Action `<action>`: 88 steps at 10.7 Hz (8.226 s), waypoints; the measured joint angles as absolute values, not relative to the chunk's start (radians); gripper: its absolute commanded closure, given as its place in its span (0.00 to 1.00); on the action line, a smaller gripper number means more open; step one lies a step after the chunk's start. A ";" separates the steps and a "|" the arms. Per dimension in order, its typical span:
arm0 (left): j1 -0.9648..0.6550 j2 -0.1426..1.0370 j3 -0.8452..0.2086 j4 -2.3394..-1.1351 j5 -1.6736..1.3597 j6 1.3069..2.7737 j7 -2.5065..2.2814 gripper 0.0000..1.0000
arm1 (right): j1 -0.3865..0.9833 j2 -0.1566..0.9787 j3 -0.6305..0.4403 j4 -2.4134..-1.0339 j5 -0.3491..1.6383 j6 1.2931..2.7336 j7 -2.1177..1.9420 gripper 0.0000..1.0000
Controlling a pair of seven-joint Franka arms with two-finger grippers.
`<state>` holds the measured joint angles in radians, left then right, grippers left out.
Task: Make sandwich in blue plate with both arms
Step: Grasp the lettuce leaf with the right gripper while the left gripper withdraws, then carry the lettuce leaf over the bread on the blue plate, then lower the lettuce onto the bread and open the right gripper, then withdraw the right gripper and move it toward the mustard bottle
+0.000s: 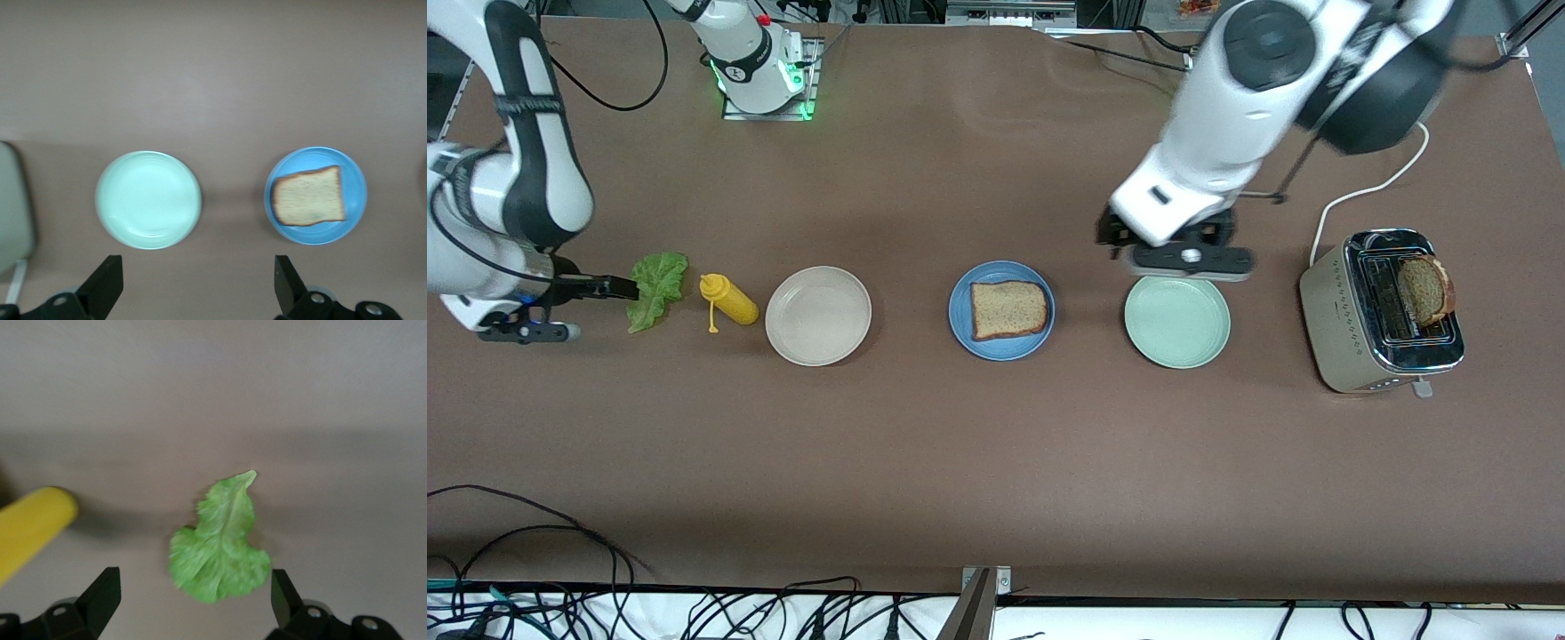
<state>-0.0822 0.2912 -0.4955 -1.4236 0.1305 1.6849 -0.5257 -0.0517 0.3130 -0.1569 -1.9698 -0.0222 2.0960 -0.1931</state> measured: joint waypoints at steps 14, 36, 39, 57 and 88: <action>-0.081 0.024 -0.092 -1.607 0.012 1.551 0.017 0.00 | -0.107 0.519 -0.159 -2.000 -0.022 2.231 -0.235 1.00; -0.058 0.024 0.040 -1.610 0.012 1.566 0.220 0.00 | 0.068 0.499 -0.138 -1.356 0.210 1.182 0.112 1.00; -0.059 0.024 0.040 -1.610 0.012 1.566 0.219 0.00 | 0.174 0.499 -0.133 -1.355 0.357 1.212 0.347 1.00; -0.062 0.029 0.038 -1.604 0.012 1.567 0.219 0.00 | 0.756 0.795 -0.123 -1.364 0.538 2.102 1.164 1.00; -0.087 0.031 0.028 -1.597 0.012 1.568 0.215 0.00 | 0.745 0.562 -0.606 -1.338 0.126 1.594 0.133 0.00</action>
<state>-0.0871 0.0315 0.0277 -1.5974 0.0121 1.5675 0.2150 0.7446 0.5622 -0.6065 -1.3380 0.1256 1.5938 0.1332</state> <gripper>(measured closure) 0.000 0.000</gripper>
